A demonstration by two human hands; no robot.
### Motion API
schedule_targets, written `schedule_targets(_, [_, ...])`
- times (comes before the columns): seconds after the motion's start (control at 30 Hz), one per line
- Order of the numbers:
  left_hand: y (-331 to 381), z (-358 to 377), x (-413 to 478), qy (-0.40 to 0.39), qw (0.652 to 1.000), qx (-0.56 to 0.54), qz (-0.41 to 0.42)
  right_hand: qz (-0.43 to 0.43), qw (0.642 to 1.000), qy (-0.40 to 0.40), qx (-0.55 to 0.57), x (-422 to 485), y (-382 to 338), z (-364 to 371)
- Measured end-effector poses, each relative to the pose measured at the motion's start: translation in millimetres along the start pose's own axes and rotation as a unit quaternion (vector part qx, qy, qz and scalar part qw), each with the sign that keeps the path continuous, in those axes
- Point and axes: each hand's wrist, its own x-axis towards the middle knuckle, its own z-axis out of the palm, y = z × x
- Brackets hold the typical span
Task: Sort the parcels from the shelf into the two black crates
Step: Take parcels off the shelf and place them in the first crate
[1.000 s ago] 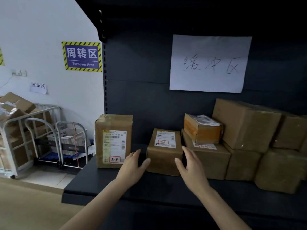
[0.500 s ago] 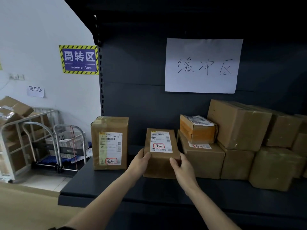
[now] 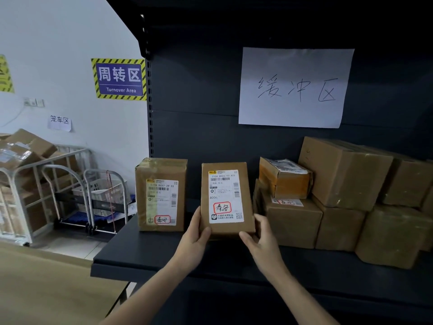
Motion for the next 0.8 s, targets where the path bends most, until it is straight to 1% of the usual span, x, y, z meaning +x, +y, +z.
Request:
schedule_targets(0.13, [-7,-2,2,0.014,0.997,0.074,0.033,0.003,1.000,0.017,-0.023,3,5,4])
schedule_targets(0.23, [-14,-8,5,0.030,0.989,0.138,0.049,0.006,0.998,0.024,-0.066,9,6,9])
schedule_targets(0.37, [-20,-13,9,0.037,0.972,0.228,0.036,0.014,0.991,0.023,-0.135,17,8,14])
schedule_targets(0.5, [-22,-16,13,0.036,0.945,0.325,0.025,0.034,0.983,-0.001,-0.181,25,10,20])
schedule_targets(0.57, [-21,-19,13,0.021,0.922,0.387,0.011,0.041,0.976,-0.016,-0.211,27,12,22])
schedule_targets(0.63, [-22,-22,11,0.010,0.881,0.472,0.022,0.047,0.970,-0.030,-0.235,27,16,23])
schedule_targets(0.7, [-23,-27,11,0.015,0.833,0.550,0.053,0.047,0.967,-0.042,-0.249,26,20,24])
schedule_targets(0.73, [-24,-30,10,0.026,0.808,0.582,0.087,0.045,0.965,-0.045,-0.254,26,20,24])
schedule_targets(0.8, [-27,-35,11,0.038,0.771,0.621,0.137,0.039,0.962,-0.044,-0.267,27,21,25])
